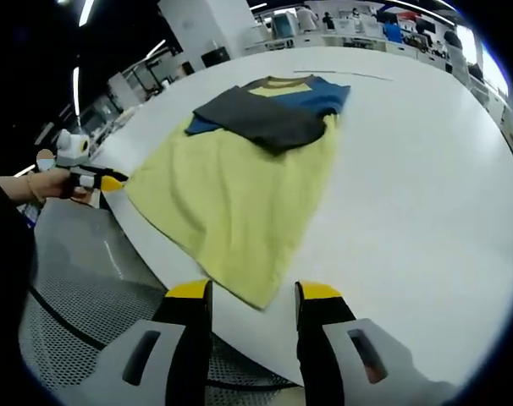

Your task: Fold the garment on the visible template until the final outline fits inside the template.

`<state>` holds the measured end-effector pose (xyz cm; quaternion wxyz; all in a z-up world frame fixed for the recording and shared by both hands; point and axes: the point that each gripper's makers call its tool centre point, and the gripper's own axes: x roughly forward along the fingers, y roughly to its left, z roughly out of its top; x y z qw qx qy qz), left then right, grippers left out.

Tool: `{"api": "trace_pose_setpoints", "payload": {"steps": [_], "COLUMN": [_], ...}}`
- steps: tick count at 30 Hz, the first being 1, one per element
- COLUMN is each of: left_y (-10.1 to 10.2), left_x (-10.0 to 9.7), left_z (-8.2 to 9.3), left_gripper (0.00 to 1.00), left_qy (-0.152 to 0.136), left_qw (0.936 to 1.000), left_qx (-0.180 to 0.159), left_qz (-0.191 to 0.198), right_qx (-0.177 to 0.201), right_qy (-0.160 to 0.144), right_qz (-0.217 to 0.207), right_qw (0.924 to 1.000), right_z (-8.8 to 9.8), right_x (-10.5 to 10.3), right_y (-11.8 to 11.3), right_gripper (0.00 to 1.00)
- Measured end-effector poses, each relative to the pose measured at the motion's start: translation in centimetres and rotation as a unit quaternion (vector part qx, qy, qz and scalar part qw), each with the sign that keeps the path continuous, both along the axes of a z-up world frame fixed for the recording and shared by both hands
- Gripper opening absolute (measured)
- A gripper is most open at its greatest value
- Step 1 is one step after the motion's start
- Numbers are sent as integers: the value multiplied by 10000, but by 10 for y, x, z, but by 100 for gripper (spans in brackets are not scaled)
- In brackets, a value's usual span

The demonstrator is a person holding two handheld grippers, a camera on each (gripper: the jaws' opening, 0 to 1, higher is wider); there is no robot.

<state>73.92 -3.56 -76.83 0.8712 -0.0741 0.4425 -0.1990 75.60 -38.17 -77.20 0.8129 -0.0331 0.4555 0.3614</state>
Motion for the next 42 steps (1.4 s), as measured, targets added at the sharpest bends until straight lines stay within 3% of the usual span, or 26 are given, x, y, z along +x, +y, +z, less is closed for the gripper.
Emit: {"api": "trace_pose_setpoints", "payload": {"steps": [7,23,28,42], "left_y": [-4,-3,-1,1], "left_x": [-1,2,3,6], "left_z": [-2,-4,-5,-5], "left_gripper": [26,15,11,3], "left_qy": [-65,-106,-114,-188], "left_qw": [9999,9994,9992,9973], "left_qx": [85,275,349,629], "left_qz": [-90,-166,-159,-342], "right_qx": [-51,-537,-903,-949], "right_qy": [35,-214,-389,-506], "right_qz": [62,378,621,764], "right_qw": [10000,9976,9932,9913], "right_z": [-5,-12,-13,-12], "right_x": [-2,5,8,5], "right_y": [2,3,0,4], "right_gripper": [33,17,12,4]}}
